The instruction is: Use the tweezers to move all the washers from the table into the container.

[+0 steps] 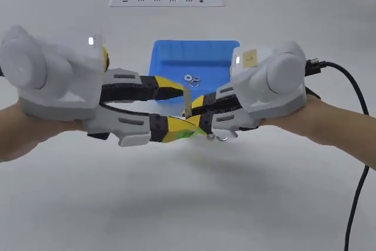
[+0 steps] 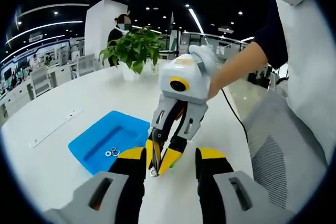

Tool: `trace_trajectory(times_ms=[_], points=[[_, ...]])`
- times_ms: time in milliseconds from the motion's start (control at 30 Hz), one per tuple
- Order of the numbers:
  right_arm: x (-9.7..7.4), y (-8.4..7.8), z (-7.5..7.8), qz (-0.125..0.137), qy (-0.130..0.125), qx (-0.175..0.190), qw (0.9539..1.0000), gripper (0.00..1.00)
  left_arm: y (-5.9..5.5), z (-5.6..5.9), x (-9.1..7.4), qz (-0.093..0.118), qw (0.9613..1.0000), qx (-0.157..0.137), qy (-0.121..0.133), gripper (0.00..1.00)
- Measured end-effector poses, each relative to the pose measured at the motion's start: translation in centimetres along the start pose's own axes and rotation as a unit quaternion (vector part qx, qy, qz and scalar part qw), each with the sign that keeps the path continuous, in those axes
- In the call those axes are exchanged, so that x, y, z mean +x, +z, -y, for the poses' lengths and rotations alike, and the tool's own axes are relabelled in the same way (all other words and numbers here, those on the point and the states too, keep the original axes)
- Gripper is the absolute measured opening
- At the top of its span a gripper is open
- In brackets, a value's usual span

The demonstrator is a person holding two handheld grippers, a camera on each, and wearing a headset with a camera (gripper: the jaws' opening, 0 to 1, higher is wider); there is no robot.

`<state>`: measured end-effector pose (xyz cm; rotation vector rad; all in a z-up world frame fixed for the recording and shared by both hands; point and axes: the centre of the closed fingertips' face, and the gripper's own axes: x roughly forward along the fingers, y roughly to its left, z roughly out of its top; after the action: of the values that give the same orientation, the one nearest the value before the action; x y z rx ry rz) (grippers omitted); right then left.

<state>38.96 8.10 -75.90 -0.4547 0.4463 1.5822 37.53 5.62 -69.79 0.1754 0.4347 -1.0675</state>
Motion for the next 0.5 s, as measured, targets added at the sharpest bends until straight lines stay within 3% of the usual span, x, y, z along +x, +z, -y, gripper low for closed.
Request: trace_trajectory(times_ms=[133,300,333,400,500], points=[[-0.2,0.2,0.0,-0.002,-0.003,-0.006,1.0,0.1,-0.7,0.1,-1.5,0.001,0.9998,-0.01,0.02,0.42],[-0.8,0.8,-0.1,-0.001,-0.007,-0.008,0.9999,0.1,-0.5,-0.3,-3.4,0.015,0.9983,-0.023,0.051,0.43],[-1.0,1.0,-0.2,-0.001,-0.008,-0.012,0.9999,0.1,-0.3,-0.4,-3.8,0.024,0.9977,-0.03,0.057,0.44],[-1.5,1.5,-0.2,0.0,-0.009,-0.017,0.9998,0.1,0.7,-0.7,-4.5,0.068,0.993,-0.067,0.07,0.46],[-2.2,2.3,-0.1,0.002,-0.012,-0.024,0.9996,0.1,0.3,-0.7,-5.1,0.065,0.9925,-0.07,0.076,0.54]])
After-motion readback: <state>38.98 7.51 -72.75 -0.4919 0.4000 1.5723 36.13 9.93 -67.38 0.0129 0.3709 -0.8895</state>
